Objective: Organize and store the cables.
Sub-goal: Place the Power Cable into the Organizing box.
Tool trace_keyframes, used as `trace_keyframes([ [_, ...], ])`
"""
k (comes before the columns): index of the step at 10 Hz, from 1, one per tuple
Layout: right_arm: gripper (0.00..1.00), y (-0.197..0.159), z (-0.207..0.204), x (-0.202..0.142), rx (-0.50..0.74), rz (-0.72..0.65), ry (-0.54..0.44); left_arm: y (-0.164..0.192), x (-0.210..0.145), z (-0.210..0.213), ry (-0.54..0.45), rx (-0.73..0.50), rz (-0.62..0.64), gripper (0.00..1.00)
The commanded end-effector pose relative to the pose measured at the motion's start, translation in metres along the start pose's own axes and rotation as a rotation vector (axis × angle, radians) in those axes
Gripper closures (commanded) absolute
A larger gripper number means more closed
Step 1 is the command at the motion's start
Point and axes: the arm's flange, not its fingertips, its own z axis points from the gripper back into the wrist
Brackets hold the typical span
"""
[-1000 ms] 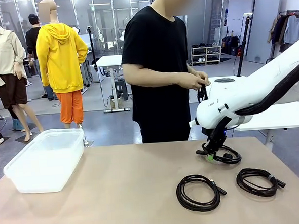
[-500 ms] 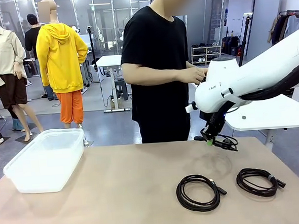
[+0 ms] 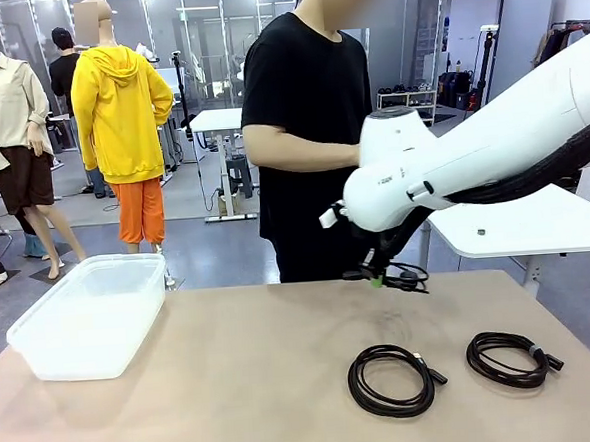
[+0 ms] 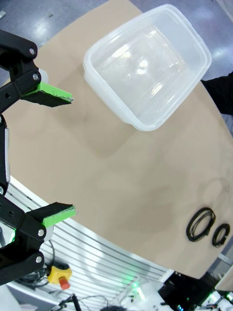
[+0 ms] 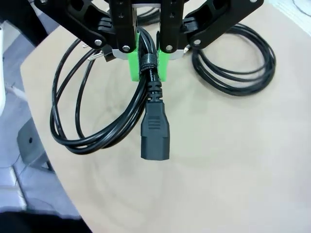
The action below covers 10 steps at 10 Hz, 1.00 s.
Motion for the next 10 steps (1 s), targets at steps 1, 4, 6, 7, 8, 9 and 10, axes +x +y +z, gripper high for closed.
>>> trace_keyframes([
  [1,1.0,0.037,0.01,0.018,-0.025,0.15,-0.004,0.001,-0.001,0.0,-0.009,-0.013,-0.012,0.0],
  [4,1.0,0.109,0.008,0.045,-0.035,0.341,0.008,0.001,-0.001,0.0,-0.009,-0.013,-0.012,0.0],
  [6,1.0,0.152,-0.003,0.044,-0.013,0.442,0.018,0.001,-0.001,0.0,-0.009,-0.013,-0.012,0.0],
  [7,1.0,0.168,-0.012,0.04,0.006,0.48,0.015,0.001,-0.001,0.0,-0.009,-0.013,-0.012,0.0],
  [8,1.0,0.181,-0.023,0.034,0.047,0.512,0.016,0.001,-0.001,0.0,-0.009,-0.013,-0.012,0.0],
  [9,1.0,0.193,-0.036,0.028,0.08,0.541,0.028,0.001,-0.001,0.0,-0.009,-0.013,-0.012,0.0],
  [10,1.0,0.206,-0.049,0.023,0.109,0.562,0.031,0.001,-0.001,0.0,-0.009,-0.013,-0.012,0.0],
])
